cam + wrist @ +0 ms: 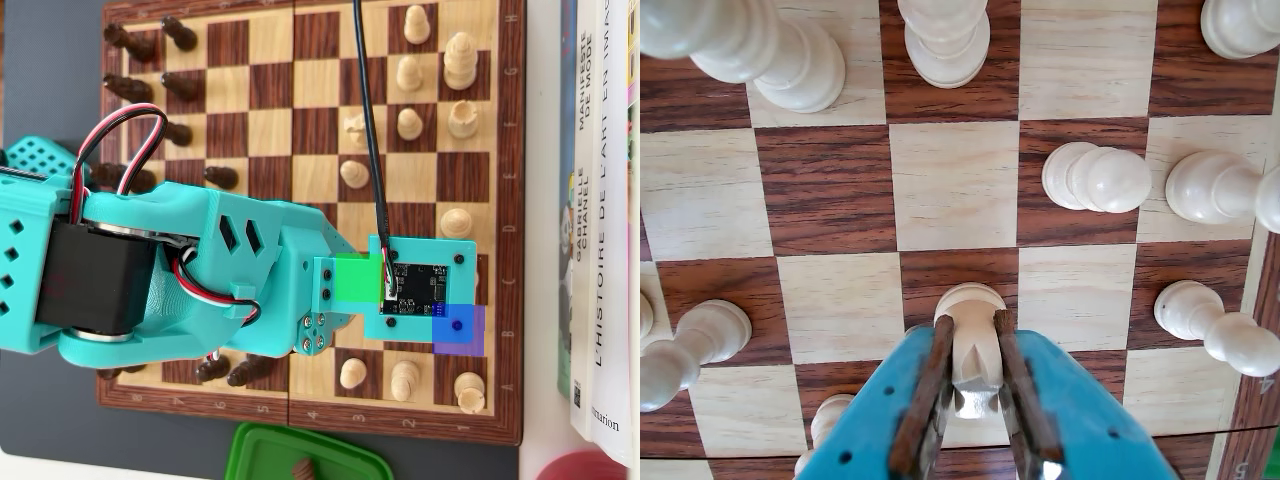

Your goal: Play chess

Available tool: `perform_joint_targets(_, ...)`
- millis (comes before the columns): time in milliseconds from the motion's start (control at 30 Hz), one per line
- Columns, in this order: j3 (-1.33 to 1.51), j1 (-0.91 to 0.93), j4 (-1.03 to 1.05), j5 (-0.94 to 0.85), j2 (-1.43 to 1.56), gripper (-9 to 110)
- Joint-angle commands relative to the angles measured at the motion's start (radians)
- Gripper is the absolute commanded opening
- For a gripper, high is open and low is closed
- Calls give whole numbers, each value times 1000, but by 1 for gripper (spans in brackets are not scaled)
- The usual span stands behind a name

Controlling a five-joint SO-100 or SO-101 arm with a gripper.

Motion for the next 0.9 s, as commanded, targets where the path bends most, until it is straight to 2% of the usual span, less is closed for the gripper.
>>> perform_joint_targets(0, -38, 6, -8, 0, 5, 4)
perform_joint_targets(867, -40, 5, -8, 3, 6, 9)
